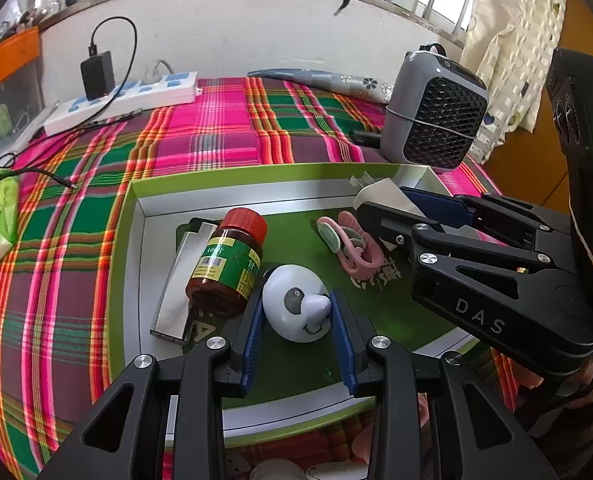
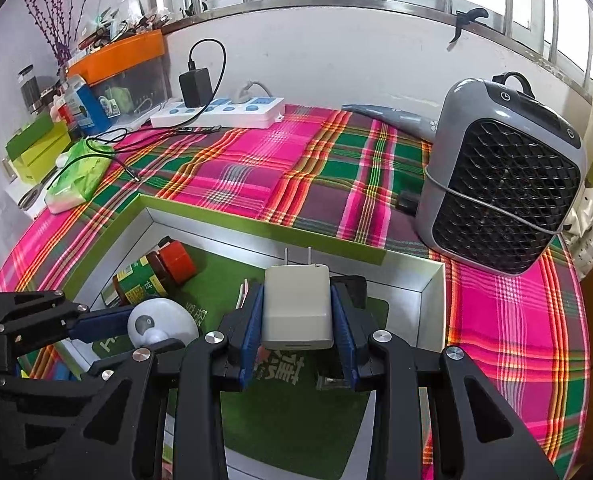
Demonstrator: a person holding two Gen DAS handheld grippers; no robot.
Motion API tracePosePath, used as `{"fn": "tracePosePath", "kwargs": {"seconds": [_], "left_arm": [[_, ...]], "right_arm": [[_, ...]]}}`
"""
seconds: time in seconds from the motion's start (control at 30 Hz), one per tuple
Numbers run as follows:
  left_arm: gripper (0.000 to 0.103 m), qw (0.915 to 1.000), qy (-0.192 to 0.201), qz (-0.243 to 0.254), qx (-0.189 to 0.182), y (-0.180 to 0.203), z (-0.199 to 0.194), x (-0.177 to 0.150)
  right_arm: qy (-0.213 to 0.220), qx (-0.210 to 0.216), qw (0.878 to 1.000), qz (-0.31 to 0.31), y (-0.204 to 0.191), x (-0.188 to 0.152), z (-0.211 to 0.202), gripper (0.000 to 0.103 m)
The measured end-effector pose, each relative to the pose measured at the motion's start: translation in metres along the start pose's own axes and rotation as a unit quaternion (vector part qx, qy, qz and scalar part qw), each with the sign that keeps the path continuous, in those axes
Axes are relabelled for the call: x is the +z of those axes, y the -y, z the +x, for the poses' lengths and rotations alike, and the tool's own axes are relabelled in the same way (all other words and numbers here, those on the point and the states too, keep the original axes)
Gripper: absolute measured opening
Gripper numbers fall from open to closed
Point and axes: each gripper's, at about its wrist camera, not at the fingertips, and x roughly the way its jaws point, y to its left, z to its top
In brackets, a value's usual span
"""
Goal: Organize rigid objects
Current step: 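Lower the white face-shaped object with the left gripper while the right gripper lowers the charger into the box, then open the left gripper on the face-shaped object while the right gripper releases the charger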
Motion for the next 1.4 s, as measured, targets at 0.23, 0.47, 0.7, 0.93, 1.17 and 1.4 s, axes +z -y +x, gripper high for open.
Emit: {"fn": "tracePosePath", "kwargs": {"seconds": [0.23,0.47,0.7,0.93,1.17,1.4], "left_arm": [[0.034,1.0000,-0.003,0.001,-0.001,0.0012,0.0015,-0.0004],[0.036,1.0000,-0.006,0.001,-0.002,0.0007,0.0020,-0.0019],[0.039,1.0000,-0.003,0.005,-0.003,0.0025,0.0002,-0.0020],[0.039,1.0000,-0.002,0.004,-0.003,0.0018,-0.0002,-0.0019],[0.039,1.0000,-0.002,0.004,-0.001,0.0030,-0.0005,-0.0020],[0.040,1.0000,0.004,0.007,0.003,0.0048,-0.0078,-0.0050]], "right_arm": [[0.002,0.007,1.000,0.009,0.0028,-0.0007,-0.0011,0.035],[0.003,0.009,1.000,0.010,0.0016,-0.0010,-0.0019,0.035],[0.005,0.014,1.000,0.012,0.0011,-0.0006,-0.0010,0.035],[0.005,0.011,1.000,0.011,0.0005,-0.0010,-0.0011,0.035],[0.005,0.012,1.000,0.011,0.0006,-0.0009,-0.0011,0.035],[0.006,0.010,1.000,0.013,-0.0002,-0.0022,-0.0041,0.035]]}}
